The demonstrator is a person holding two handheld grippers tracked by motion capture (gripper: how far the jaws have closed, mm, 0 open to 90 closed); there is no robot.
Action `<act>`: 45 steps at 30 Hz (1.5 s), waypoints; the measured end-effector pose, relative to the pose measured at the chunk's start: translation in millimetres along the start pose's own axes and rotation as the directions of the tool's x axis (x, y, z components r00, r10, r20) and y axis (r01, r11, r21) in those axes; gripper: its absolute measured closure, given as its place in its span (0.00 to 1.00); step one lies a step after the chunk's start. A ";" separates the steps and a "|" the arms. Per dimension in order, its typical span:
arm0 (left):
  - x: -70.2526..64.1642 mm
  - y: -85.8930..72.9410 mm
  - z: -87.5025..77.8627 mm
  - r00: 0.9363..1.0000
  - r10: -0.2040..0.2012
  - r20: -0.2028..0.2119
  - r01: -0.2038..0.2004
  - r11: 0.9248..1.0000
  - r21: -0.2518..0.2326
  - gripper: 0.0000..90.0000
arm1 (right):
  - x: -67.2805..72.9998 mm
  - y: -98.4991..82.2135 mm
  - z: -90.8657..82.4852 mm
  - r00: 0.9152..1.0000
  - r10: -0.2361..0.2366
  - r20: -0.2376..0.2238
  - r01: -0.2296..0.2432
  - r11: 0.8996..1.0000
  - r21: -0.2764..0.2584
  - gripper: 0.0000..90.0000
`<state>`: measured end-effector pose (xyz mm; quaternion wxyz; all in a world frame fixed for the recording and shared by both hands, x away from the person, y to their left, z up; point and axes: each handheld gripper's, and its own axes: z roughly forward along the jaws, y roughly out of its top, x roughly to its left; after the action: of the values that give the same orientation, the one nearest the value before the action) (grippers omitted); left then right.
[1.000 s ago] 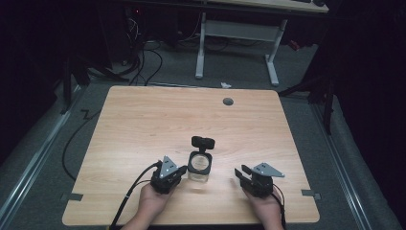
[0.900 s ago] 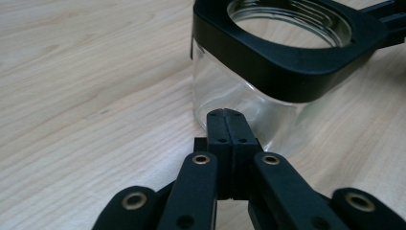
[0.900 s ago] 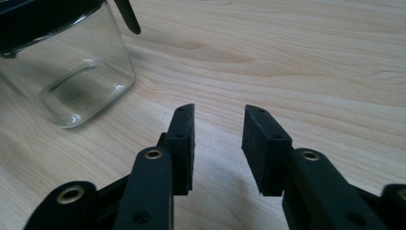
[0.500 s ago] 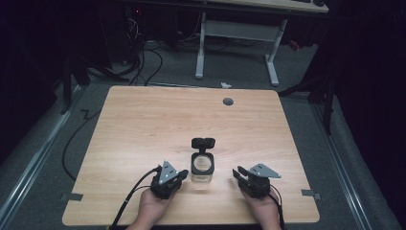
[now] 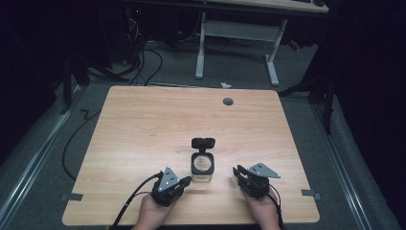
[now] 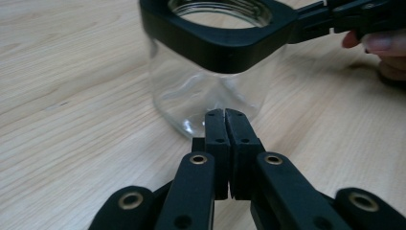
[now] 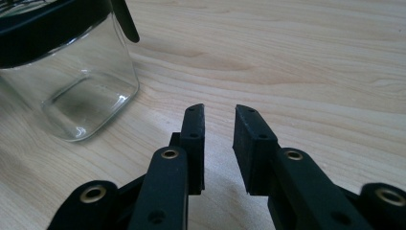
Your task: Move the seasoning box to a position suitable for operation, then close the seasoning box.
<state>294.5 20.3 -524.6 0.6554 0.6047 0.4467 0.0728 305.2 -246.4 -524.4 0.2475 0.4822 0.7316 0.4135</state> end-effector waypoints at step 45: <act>-3.8 -10.5 13.3 1.000 0.023 0.018 -0.023 1.000 0.006 0.98 | 24.1 94.0 -4.4 0.997 -0.032 -0.074 0.017 0.980 -0.199 1.00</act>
<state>296.6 5.6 -533.4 0.6565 0.6125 0.4340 0.0737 339.0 -208.0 -441.8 0.2709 0.4298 0.7018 0.4994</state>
